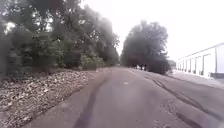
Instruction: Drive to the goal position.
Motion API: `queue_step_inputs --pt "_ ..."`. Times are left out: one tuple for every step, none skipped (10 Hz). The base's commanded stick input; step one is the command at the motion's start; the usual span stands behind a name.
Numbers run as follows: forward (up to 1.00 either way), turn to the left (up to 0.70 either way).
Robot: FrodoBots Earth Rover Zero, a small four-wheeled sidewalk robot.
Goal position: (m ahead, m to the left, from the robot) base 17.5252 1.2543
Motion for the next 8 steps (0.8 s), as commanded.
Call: queue_step_inputs --pt "0.85 0.00" --pt "0.85 0.00" --pt "0.85 0.00" --pt "0.85 0.00" --pt "0.85 0.00" --pt "0.85 0.00" --pt "0.85 0.00" --pt "0.85 0.00"
